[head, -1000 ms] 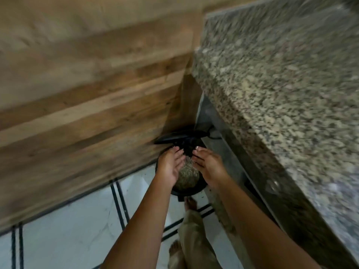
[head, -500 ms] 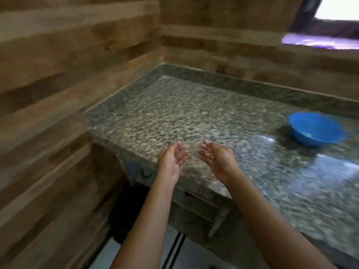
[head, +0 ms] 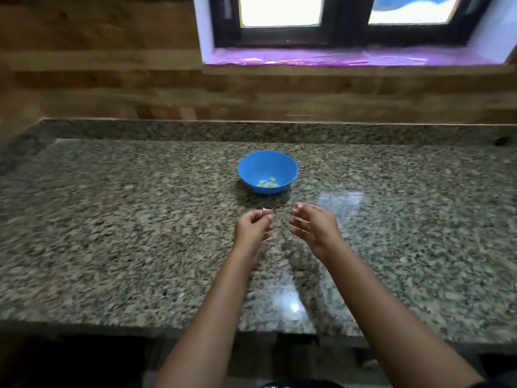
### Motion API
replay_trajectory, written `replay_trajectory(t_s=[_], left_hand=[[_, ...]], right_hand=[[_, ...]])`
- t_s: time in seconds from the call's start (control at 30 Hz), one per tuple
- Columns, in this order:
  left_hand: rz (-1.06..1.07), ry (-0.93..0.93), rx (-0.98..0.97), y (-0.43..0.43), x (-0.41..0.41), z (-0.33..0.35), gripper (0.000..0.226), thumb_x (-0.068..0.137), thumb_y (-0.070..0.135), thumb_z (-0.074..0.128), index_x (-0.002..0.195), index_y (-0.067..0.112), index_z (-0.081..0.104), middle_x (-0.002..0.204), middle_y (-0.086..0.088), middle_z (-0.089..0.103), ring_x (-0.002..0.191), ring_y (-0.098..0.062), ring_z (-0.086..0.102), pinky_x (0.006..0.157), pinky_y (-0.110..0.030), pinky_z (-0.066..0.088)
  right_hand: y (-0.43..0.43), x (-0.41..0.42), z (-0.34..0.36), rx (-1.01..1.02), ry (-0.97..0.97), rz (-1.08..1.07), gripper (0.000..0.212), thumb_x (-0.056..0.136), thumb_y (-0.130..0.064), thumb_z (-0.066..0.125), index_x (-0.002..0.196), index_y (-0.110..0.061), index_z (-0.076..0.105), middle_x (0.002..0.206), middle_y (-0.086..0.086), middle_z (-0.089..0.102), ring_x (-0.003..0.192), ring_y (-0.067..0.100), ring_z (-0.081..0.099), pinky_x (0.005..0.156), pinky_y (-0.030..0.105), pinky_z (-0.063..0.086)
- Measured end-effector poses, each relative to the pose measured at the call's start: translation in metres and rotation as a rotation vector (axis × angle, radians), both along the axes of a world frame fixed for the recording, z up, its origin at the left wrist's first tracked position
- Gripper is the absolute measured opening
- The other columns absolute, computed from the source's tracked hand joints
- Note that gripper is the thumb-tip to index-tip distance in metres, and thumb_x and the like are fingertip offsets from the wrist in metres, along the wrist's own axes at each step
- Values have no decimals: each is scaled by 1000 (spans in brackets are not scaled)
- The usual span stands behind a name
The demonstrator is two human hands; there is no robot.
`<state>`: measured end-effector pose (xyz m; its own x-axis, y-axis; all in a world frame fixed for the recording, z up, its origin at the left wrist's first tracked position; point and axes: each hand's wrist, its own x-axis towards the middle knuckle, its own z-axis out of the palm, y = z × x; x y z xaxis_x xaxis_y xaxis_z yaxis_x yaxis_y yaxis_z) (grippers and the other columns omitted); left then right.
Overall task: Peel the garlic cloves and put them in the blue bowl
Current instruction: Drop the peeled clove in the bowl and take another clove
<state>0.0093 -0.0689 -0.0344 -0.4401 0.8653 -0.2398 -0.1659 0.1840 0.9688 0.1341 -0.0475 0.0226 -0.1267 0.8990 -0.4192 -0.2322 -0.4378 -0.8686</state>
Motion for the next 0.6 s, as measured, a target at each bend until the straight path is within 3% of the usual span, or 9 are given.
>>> replay_trajectory(t_s=[0.1,0.2,0.37,0.47,0.6], left_hand=[[-65,145,-63,24,34,6,13,88,2,61,80,14,63,68,0,61,57,-11,52,52,-20,45],[-130,423,-151,54,53,-1,15,85,8,65,100,6,69,91,-5,67,82,-17,61,76,-22,46],[-288,788,-236,86,64,-4,28,87,15,63,113,4,65,113,-12,65,106,-24,59,90,-25,41],[-339,885,-242,94,65,-11,26,89,17,62,112,7,65,114,-13,56,105,-25,55,89,-24,38],[-331,920,-214,98,64,-13,17,88,18,63,100,6,65,104,-10,53,96,-23,54,77,-21,34]], right_hand=[[32,35,-10,-35,-45,-53,9,95,-12,50,96,-8,57,76,4,59,63,17,56,53,26,48],[55,56,-18,-66,-59,-75,12,95,-10,48,87,-9,57,73,4,58,59,17,54,54,28,46],[82,74,-28,-100,-90,-63,19,94,-7,46,79,-11,57,74,5,61,56,17,54,49,26,44],[93,75,-32,-115,-93,-40,16,94,-7,46,84,-11,57,73,5,61,56,18,54,47,24,43],[104,69,-35,-112,-90,-16,15,95,-3,44,101,-6,57,81,9,63,61,19,57,48,28,49]])
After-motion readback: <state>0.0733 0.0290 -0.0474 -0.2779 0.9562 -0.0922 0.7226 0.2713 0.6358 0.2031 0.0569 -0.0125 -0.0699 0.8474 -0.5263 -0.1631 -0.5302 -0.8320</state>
